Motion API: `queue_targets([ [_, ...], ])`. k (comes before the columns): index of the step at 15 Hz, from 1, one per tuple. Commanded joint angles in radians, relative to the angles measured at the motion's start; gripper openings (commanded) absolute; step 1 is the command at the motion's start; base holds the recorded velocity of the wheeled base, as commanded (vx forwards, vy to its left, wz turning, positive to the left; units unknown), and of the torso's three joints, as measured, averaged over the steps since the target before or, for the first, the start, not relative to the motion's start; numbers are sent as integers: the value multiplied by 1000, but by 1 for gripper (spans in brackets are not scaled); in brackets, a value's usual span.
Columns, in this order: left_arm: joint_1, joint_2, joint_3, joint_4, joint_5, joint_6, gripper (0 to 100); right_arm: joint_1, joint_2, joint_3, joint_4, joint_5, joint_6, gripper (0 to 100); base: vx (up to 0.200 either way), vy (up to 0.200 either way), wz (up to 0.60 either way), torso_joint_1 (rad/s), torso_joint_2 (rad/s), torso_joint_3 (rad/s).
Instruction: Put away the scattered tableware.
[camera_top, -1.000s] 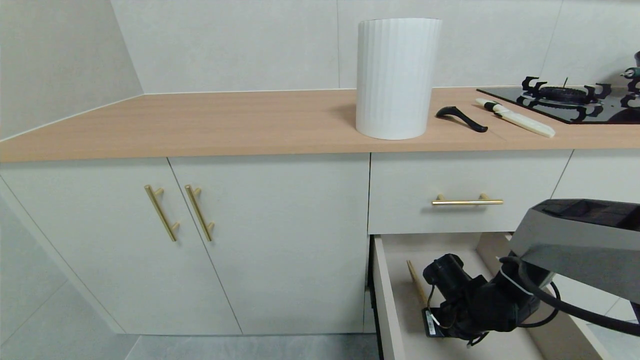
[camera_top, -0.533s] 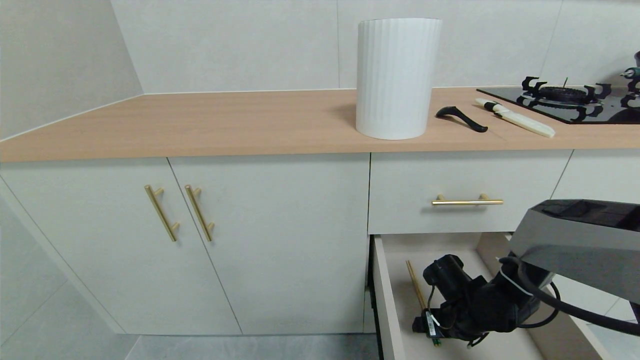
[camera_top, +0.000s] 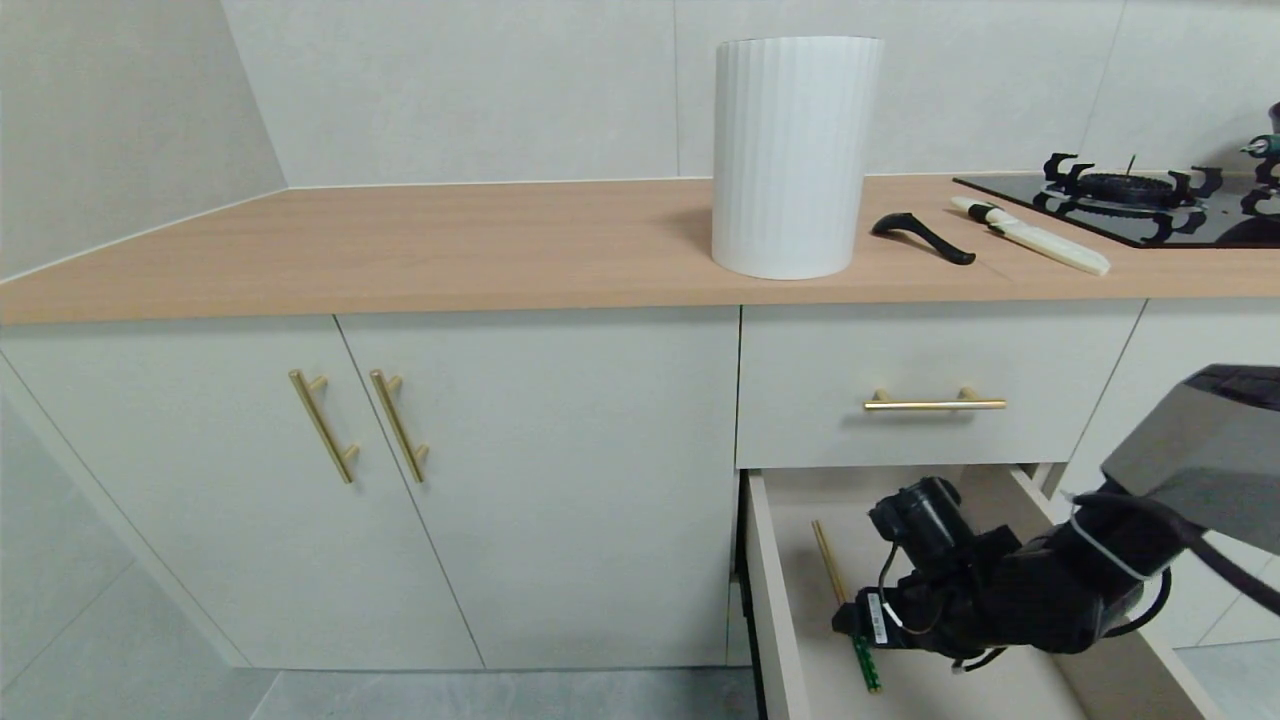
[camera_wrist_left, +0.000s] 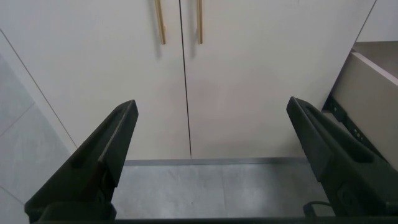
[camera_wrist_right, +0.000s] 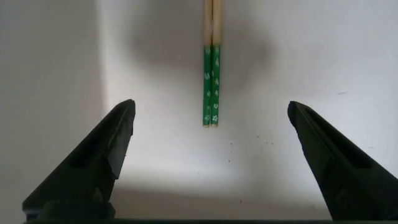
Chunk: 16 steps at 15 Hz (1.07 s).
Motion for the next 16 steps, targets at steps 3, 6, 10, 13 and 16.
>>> queue_targets([
  [3,0,0,0,0,0,0,100,-15,-352,-13,212,43,-5,100,0,0,0,0,0,0],
  [6,0,0,0,0,0,0,100,-29,-481,-16,261,63,-20,100,0,0,0,0,0,0],
  [10,0,0,0,0,0,0,100,-54,-596,-19,281,62,-52,100,0,0,0,0,0,0],
  [13,0,0,2,0,0,0,100,-100,-633,-21,275,62,-94,100,0,0,0,0,0,0],
  [16,0,2,0,0,0,0,100,-136,-673,-19,276,60,-140,100,0,0,0,0,0,0],
])
